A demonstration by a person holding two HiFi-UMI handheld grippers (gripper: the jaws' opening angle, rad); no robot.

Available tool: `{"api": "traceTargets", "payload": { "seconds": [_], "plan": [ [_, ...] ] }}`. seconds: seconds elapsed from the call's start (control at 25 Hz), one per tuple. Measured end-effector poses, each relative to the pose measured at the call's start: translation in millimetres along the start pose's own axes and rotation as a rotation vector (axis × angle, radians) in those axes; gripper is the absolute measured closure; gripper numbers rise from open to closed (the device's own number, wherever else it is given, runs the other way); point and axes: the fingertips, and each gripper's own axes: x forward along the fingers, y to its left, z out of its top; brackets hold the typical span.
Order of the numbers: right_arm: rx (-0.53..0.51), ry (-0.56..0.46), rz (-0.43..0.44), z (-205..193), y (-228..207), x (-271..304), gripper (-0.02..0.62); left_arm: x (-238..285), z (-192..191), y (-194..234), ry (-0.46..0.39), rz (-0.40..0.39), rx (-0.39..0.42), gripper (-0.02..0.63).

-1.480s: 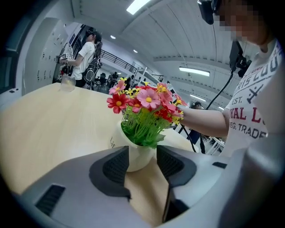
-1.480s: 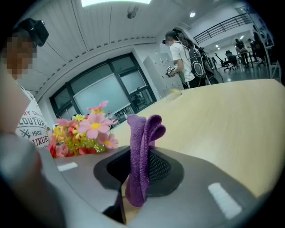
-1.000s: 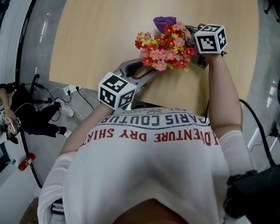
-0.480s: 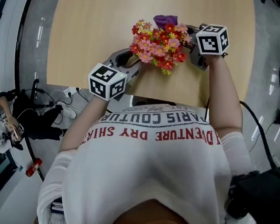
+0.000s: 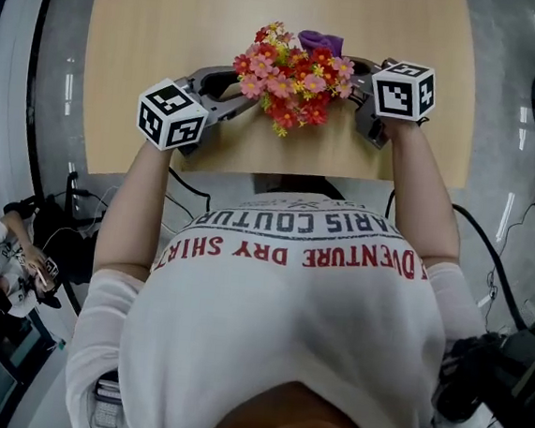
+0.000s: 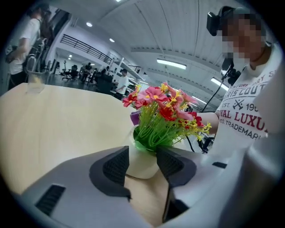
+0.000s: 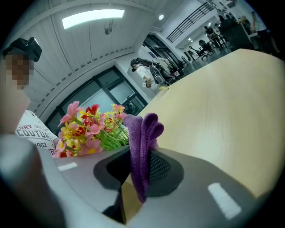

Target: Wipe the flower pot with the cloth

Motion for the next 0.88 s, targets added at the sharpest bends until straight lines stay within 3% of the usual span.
{"api": "traceTargets", "payload": {
  "seconds": [0.32, 0.48, 0.76, 0.88],
  "plan": [
    [0.074, -0.1, -0.082, -21, 10, -28, 0.532, 12, 14, -1, 0.107, -0.13, 0.188, 0.412],
    [0.089, -0.123, -0.099, -31, 13, -33, 0.532, 14, 16, 0, 0.122, -0.15, 0.219, 0.413],
    [0.081, -0.183, -0.11, -18, 20, -47, 0.532, 1, 14, 3, 0.092, -0.06, 0.242, 0.411],
    [0.075, -0.191, -0.081, -10, 34, -50, 0.531, -18, 19, 3, 0.017, 0.012, 0.217, 0.411]
  ]
}}
